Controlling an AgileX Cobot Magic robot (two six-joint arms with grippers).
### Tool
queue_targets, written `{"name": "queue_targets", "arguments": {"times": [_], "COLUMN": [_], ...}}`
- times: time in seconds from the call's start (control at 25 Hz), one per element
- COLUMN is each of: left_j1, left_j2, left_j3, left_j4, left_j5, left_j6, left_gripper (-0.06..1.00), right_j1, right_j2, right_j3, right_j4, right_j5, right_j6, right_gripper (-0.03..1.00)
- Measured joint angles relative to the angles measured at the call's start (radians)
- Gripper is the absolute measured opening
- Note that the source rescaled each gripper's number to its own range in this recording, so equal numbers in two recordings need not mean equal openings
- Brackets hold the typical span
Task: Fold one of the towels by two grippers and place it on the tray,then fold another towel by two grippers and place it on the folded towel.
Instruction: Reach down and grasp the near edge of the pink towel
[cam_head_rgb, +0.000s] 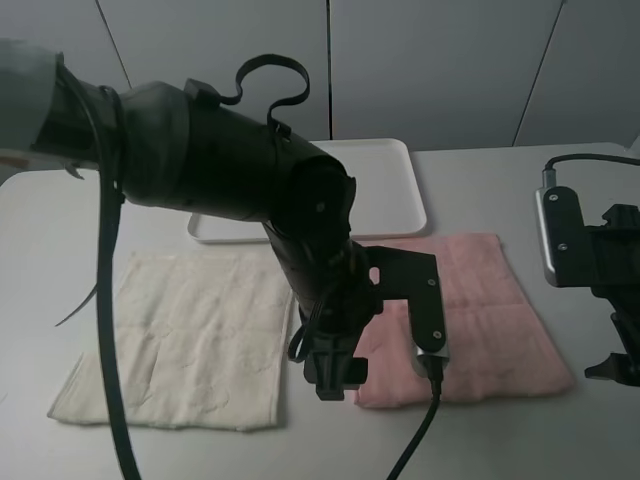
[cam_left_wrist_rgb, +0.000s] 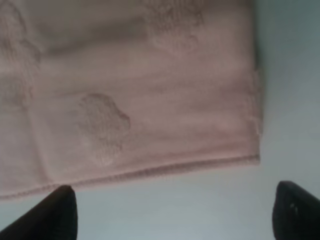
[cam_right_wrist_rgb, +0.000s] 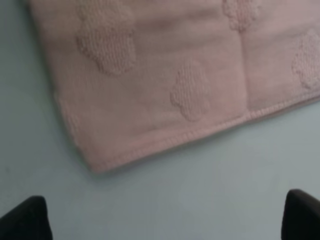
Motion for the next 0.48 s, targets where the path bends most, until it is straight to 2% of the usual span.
{"name": "queue_targets", "arguments": {"times": [0.24, 0.48], "left_j1": [-0.053, -0.056], "left_j2": [0.019, 0.033], "left_j3": [0.0, 0.0], "left_j4": [-0.001, 0.007], "left_j5": [-0.019, -0.019], "left_j6": [-0.02, -0.03], "left_gripper": [1.0, 1.0], "right_j1": [0.003, 0.005], "right_j2": [0.027, 0.097], "right_j3": [0.01, 0.01], "right_j4": [0.0, 0.002], "right_j5": [-0.016, -0.032], "right_j6": [-0.004, -0.007], "right_gripper": [1.0, 1.0]}}
